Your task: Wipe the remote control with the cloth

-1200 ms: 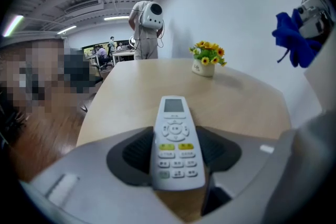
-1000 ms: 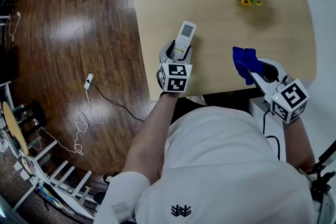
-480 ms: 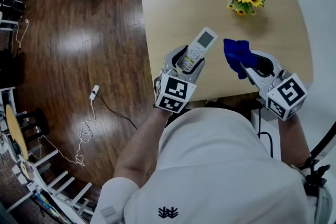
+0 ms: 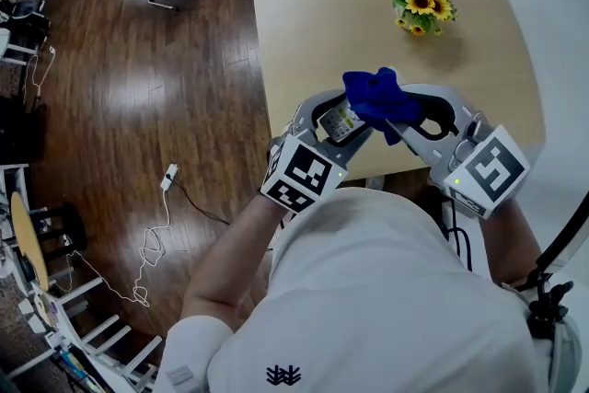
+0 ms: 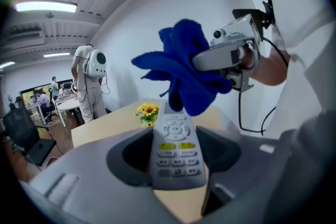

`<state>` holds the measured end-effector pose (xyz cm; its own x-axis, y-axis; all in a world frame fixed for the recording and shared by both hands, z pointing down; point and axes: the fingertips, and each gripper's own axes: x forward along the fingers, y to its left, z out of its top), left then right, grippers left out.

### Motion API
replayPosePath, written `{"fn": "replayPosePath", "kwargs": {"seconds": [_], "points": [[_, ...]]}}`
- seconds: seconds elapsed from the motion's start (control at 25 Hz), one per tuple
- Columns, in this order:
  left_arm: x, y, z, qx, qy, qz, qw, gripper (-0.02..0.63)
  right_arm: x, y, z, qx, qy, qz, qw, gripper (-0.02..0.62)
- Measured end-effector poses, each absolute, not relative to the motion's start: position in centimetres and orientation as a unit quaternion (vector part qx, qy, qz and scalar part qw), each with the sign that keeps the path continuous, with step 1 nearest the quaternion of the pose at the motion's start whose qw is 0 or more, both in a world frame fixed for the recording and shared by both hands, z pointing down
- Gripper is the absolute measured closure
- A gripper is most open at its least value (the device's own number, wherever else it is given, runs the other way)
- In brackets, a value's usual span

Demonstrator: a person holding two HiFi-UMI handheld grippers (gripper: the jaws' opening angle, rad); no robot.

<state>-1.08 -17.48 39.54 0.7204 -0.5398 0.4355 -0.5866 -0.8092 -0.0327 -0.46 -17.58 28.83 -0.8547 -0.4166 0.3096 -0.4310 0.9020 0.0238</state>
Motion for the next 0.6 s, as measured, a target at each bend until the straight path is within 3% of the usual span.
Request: {"fn": "replayPosePath", "kwargs": {"seconds": [0.28,0.6], "points": [[0.4,-18.2,38.1,0.934,-0.284,0.212,0.048,0.334,-6.4,-15.8,28.7,0.162,-0.972,0.042,0.164,0.511],[-0.1,-15.2,38.9,0.937,-0.279,0.207,0.039,0.334,-5.1,-15.1,31.9,0.203,-0.962,0.038,0.178,0.511]]}}
